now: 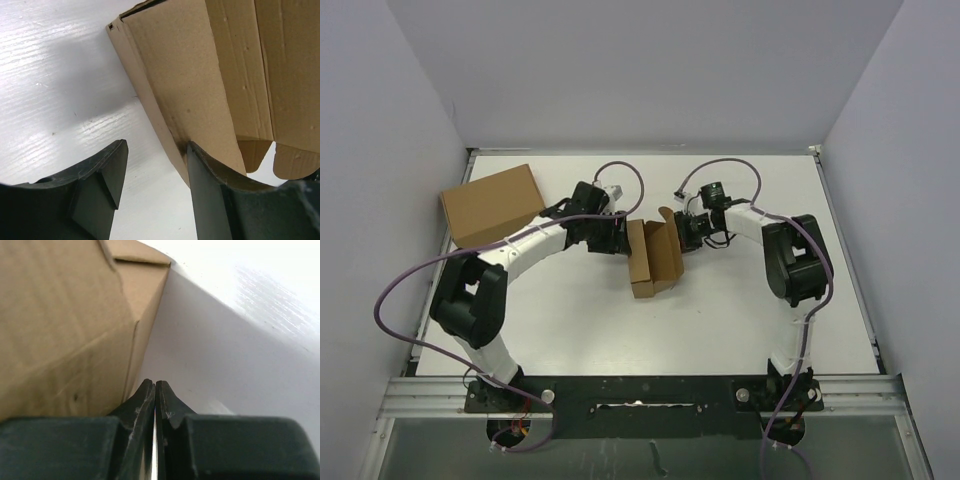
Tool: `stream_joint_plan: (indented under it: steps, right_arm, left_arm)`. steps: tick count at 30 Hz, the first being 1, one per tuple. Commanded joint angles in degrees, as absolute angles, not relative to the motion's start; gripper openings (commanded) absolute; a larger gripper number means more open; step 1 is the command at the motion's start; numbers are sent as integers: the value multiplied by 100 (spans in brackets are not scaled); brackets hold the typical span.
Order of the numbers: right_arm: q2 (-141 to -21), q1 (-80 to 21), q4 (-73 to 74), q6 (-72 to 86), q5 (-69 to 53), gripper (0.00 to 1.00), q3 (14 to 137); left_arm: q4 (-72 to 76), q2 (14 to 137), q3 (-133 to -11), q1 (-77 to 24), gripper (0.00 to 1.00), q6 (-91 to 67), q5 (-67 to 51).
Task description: Fold the paper box
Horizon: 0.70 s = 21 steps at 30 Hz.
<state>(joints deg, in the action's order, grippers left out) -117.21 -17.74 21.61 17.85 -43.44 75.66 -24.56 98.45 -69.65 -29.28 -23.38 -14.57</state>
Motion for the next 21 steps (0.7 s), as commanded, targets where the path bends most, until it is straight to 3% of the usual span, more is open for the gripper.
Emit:
stream_joint_plan:
  steps: [1, 21]
  right_arm:
    - [-11215, -1884, 2539, 1343, -4226, 1, 7788]
    - [-10963, -2491, 3172, 976, -3795, 1, 8278]
  left_arm:
    - [-2039, 9477, -6874, -2898, 49, -2532, -1367]
    - [-1664, 9339, -6655, -3009, 48, -2891, -1678]
